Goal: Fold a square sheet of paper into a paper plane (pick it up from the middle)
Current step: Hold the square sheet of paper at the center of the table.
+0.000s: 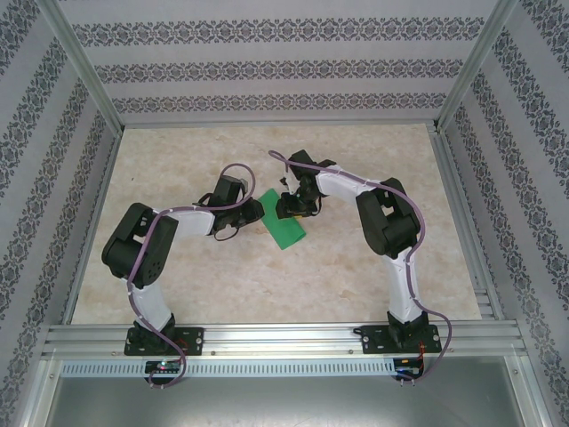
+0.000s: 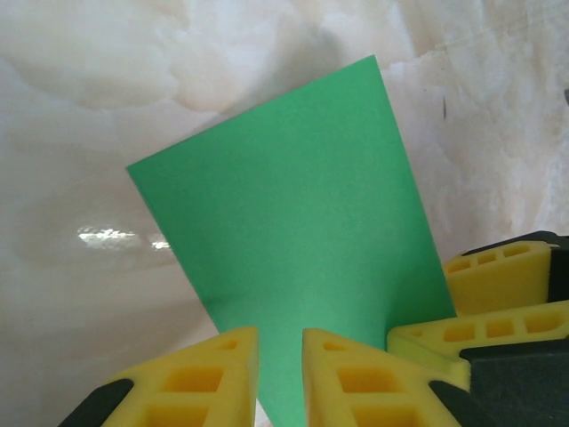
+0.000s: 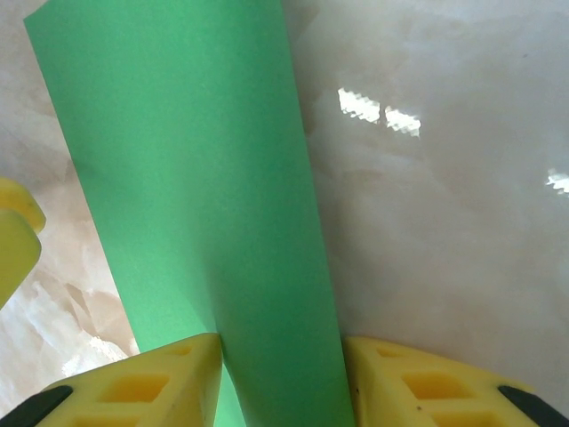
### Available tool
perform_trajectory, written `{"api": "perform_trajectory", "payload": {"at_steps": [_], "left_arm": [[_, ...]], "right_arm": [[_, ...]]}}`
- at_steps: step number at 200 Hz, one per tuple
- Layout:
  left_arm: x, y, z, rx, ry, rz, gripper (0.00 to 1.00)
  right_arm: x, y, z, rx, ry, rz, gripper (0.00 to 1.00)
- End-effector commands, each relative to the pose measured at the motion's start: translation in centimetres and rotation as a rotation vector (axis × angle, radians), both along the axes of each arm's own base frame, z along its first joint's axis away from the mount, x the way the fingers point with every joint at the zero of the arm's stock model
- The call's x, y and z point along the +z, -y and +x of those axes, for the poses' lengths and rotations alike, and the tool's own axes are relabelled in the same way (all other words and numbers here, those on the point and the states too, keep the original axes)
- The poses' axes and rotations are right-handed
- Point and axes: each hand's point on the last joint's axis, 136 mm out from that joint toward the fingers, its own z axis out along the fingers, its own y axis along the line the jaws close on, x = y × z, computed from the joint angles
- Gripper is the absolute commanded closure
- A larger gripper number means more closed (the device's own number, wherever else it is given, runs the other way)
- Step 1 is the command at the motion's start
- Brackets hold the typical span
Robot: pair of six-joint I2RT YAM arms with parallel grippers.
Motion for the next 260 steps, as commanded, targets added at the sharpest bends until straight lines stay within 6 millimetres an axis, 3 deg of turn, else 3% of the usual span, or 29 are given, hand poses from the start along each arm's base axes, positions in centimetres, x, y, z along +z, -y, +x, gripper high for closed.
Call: {"api": "perform_trajectory", "payload": {"at_steps": [1,59,107,189,260], "left_arm": [[1.7,1.4,1.3,-0.043,0.072,-0.057,0.8],[2.7,2.2,1.5,-0.058,0.082,-0.103,0.82],[3.8,1.1,1.8,-0.004,0.129,-0.078,0.82],[1.8,2.6,1.3,-0.067,0.058,-0.08,0.84],[1.4,2.8,1.2,-0.069,0.047,-0.082,0.84]], "right_arm": [[-4.3,3.6,-0.2,-0.019,-0.016,-0.205,0.57],[-4.6,3.7,-0.3,-0.021,-0.019,-0.227,0.55],[-4.6,3.6,-0.4,-0.01,-0.021,-0.235,0.55],[-4.6,3.6,-0.4,-0.011,-0.022,-0.242,0.55],[-4.6,3.7,-0.3,-0.017,-0.024,-0.247,0.56]]}}
